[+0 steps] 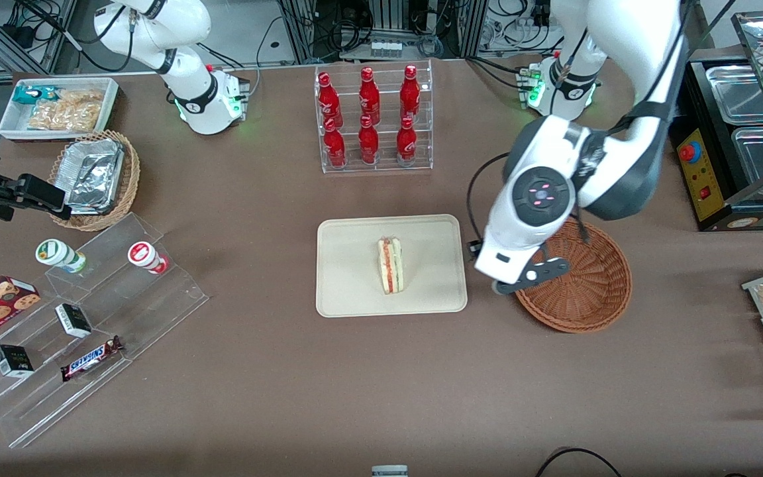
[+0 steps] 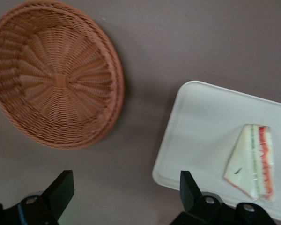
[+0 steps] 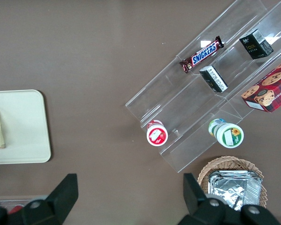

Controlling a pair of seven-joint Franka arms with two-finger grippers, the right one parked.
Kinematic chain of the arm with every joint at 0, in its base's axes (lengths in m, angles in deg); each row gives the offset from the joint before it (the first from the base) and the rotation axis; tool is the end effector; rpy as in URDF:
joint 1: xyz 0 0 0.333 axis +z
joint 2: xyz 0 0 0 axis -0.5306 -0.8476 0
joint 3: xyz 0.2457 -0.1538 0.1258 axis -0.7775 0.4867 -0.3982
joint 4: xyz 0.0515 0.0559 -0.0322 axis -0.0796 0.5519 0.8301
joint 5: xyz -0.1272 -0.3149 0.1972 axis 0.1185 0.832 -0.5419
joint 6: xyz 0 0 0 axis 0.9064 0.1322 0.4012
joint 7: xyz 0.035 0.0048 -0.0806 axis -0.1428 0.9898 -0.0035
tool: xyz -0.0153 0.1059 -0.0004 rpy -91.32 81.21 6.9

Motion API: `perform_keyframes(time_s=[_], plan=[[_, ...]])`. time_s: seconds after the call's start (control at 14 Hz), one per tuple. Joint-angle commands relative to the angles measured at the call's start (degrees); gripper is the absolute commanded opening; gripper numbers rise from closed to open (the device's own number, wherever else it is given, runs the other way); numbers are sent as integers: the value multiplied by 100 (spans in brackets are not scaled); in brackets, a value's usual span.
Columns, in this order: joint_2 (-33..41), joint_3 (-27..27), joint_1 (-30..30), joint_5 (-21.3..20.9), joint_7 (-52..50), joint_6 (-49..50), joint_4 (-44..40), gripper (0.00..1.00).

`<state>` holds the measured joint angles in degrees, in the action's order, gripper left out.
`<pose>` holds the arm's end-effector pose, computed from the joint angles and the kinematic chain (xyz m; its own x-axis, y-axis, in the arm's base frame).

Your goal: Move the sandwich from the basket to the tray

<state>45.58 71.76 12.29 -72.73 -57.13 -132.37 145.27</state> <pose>0.5819 -0.2777 0.4361 0.9504 0.2705 -0.1537 0.2516 -0.9589 -0.1315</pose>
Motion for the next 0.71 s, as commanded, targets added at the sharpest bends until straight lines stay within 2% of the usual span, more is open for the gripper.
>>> perform_keyframes(time_s=[0.0,0.36,0.64], plan=[[873,44,446,38,892,217,756,100],[1576,-53,1192,38,3193,1158,774,100],[2069,-114,1668,21,4286,1203,774,100]])
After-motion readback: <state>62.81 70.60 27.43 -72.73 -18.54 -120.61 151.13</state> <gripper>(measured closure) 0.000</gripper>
